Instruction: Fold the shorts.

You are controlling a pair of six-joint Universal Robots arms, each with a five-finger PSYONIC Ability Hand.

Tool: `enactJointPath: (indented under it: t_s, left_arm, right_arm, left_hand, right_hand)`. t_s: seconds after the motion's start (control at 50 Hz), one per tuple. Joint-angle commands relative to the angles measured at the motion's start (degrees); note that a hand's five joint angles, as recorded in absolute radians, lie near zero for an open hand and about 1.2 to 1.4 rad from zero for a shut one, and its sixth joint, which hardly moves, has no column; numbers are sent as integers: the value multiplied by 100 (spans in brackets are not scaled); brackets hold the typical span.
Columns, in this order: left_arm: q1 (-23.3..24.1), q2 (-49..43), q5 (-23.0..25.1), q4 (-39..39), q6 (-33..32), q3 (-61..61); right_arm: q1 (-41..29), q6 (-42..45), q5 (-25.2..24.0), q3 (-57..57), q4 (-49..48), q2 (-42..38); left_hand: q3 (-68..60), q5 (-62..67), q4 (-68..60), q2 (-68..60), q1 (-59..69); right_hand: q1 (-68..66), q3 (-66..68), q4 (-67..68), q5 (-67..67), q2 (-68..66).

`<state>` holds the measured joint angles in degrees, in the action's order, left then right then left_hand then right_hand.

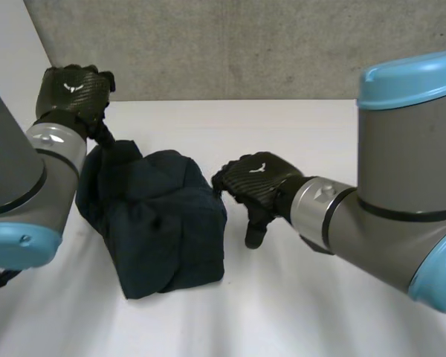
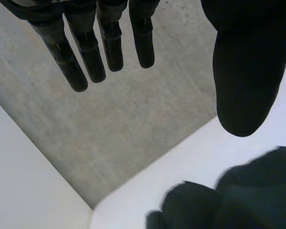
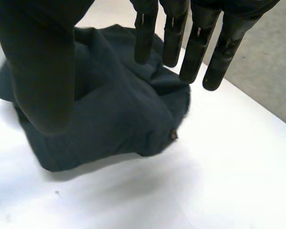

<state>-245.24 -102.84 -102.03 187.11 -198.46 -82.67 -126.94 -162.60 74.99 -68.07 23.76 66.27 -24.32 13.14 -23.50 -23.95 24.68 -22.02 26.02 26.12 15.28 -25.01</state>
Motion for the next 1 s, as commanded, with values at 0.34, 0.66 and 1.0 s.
enactJointPath:
  t_s: [0.34, 0.66, 1.0]
  left_arm:
    - [1180, 810, -272, -1678, 976, -1646]
    - [1225, 564, -950, -755, 879, -2271]
    - [820, 229, -906, -193, 783, -2192]
  right_arm:
    - [301, -1422, -28, -374, -1312, -1168]
    - [-200, -2364, 489, 241, -2297, -2030]
    - [-516, -2066, 1149, 1050, -2473, -2295]
  left_hand:
    - [653, -535, 571, 616, -689]
    - [856, -737, 773, 819, -892]
    - [-5568, 5686, -5650, -5605, 5532]
  right_hand:
    - [1202, -1602, -1612, -1528, 1501]
    - [1202, -1602, -1612, -1528, 1501]
    - [-5798, 5398, 5388, 5472, -5499]
